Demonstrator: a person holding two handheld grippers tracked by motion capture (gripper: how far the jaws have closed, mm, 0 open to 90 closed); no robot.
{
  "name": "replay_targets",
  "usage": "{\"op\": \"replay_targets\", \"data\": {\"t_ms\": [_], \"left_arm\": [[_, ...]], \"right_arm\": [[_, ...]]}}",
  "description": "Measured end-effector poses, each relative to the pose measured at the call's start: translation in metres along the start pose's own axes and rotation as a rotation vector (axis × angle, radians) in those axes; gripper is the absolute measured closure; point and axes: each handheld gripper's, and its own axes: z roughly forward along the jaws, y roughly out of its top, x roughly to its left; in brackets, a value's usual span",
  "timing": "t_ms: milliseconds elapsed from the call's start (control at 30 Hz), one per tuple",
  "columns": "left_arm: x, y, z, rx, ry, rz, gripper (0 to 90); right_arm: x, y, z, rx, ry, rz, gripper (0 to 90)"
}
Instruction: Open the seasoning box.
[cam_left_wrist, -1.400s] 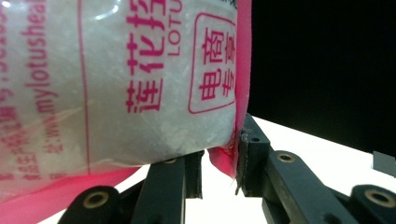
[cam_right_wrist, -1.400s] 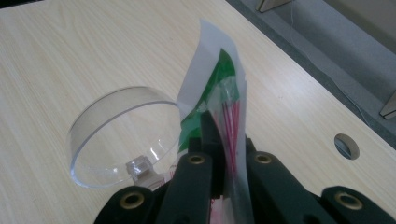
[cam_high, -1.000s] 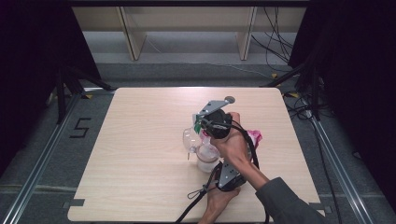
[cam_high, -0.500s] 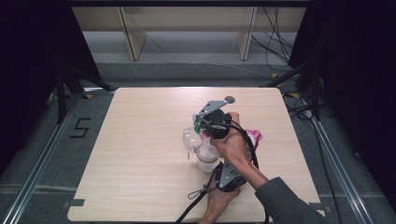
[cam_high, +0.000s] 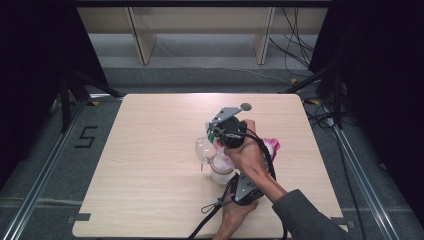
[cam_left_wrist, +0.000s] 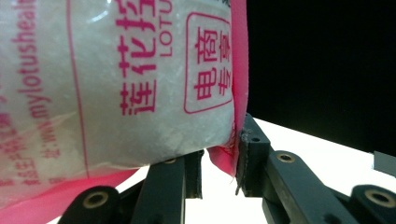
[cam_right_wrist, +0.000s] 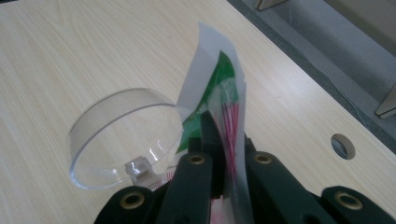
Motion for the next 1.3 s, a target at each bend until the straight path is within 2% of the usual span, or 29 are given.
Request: {"op": "replay_targets", "data": {"t_ms": [167,233,433,600,800,967,1000,1033,1133,1167,1267,1300], "left_arm": [[0.0008,0.0016,-0.0002,0.004,-0.007,0.000,74.5],[0.0006,0.0020,0.0009,-0.005,-0.004,-0.005,74.5],[0.0002,0.0030,0.0026,-0.010,-0.005,-0.008,74.5],[-0.0007,0.0039,0.0029,-0.002,-0.009,-0.013,74.6],[-0.0024,0.0044,0.0046,-0.005,-0.008,0.004,74.6],[-0.0025,0.0043,0.0059,-0.009,-0.011,-0.009,74.7],[-0.0023,0.0043,0.0061,-0.008,-0.011,-0.010,74.7],[-0.0021,0.0043,0.0062,-0.007,-0.013,-0.010,74.7],[-0.0020,0.0041,0.0063,-0.005,-0.013,-0.007,74.7],[-0.0018,0.0043,0.0062,-0.007,-0.012,-0.008,74.7],[-0.0014,0.0045,0.0060,-0.006,-0.013,-0.009,74.7],[-0.0014,0.0045,0.0062,-0.006,-0.017,-0.007,74.7]], "right_arm": [[0.0012,0.0028,-0.0015,0.008,0.003,0.006,90.0],[0.0006,0.0035,-0.0010,0.011,-0.006,-0.011,90.0],[0.0013,0.0046,-0.0012,0.023,0.001,0.011,90.0],[0.0006,0.0047,-0.0001,0.018,-0.002,-0.024,90.0],[0.0004,0.0038,-0.0031,0.025,-0.005,-0.006,90.0],[0.0000,0.0043,-0.0034,0.027,-0.001,-0.007,90.0],[0.0005,0.0044,-0.0024,0.028,-0.013,-0.008,90.0],[0.0006,0.0047,-0.0021,0.034,0.000,-0.012,90.0],[0.0018,0.0051,-0.0001,0.042,0.000,-0.017,90.0],[0.0022,0.0056,-0.0004,0.046,0.008,-0.003,90.0],[0.0009,0.0061,0.0005,0.041,-0.003,-0.017,90.0],[0.0011,0.0063,0.0018,0.044,0.006,-0.021,90.0]]}}
